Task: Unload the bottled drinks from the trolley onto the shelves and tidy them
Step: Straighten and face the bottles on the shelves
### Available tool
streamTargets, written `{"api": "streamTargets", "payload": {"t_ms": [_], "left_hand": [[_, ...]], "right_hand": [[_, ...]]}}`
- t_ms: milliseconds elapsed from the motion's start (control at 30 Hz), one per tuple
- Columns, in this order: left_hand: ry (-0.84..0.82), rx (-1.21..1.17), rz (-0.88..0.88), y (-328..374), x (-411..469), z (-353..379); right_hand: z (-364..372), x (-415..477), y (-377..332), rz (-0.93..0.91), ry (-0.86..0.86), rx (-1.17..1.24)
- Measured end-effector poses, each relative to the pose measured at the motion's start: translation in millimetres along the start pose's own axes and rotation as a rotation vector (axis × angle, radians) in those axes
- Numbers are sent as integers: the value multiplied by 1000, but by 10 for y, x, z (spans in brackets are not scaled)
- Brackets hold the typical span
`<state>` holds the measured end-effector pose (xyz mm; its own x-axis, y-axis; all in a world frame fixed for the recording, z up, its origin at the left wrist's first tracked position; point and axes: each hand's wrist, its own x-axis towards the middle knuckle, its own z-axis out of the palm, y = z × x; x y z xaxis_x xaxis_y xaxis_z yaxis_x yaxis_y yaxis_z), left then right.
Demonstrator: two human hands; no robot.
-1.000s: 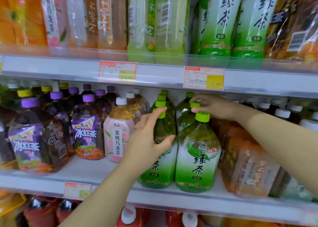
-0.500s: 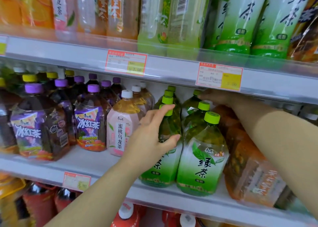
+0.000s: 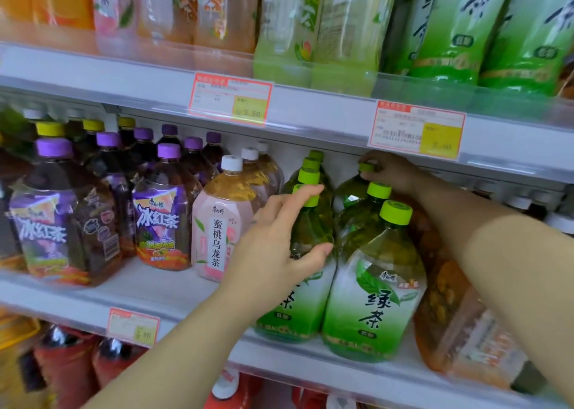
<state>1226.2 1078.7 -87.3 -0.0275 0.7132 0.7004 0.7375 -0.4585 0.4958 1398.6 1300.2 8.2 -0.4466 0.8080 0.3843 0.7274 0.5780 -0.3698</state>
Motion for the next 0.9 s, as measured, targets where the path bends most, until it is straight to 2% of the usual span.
{"api": "streamTargets", "payload": {"t_ms": [300,467,600,767,833,900], "left_hand": [[-11,-3,-22,31,4,-13],[-4,-4,-9,15,4,-11],[2,6,3,11,7,-12],[-9,15,-17,22,12,-22],[-12,16,-24,32,14,-26],[-20,29,-33,50,17,-33]], "right_hand": [[-89,-251,-143,-77,-109,179],[-55,-285,-138,7,-133,147],[-35,-389,-175,68,-57,209],[-169,-898,-340,344,142,756],[-175,-1258,-451,304,189,752],[-102,-1645,-598,186,138,640]]}}
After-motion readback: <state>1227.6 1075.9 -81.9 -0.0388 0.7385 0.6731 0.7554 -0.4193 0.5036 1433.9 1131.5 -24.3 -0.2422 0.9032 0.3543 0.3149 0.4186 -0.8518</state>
